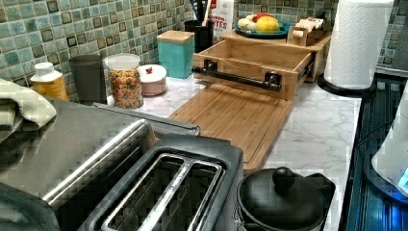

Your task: Close the drawer.

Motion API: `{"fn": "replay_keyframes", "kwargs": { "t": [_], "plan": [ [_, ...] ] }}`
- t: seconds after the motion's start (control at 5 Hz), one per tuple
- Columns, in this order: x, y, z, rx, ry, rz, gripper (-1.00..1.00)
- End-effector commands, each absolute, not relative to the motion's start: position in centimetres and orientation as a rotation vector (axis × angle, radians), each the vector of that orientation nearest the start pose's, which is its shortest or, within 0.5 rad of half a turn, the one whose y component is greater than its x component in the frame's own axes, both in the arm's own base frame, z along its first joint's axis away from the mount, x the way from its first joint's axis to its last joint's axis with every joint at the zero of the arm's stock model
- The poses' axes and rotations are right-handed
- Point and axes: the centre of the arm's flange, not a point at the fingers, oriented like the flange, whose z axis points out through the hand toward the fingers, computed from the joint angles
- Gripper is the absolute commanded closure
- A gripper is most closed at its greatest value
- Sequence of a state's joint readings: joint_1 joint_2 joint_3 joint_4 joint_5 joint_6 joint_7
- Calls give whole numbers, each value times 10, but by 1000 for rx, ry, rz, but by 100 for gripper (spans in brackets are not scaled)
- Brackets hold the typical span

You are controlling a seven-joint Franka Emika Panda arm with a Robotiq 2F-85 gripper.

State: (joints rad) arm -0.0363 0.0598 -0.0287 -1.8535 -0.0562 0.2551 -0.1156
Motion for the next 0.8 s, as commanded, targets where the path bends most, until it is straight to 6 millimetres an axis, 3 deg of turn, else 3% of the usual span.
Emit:
{"fn": "replay_keyframes", "kwargs": {
  "t": [0.2, 0.4, 0.6, 0.8],
  "plan": [
    [567, -43, 478, -3018, 1133, 106, 100],
    [563, -39, 457, -3096, 912, 48, 100],
    [570, -39, 435, -3175, 642, 142, 100],
    [579, -44, 410, -3191, 523, 224, 100]
  ]
}}
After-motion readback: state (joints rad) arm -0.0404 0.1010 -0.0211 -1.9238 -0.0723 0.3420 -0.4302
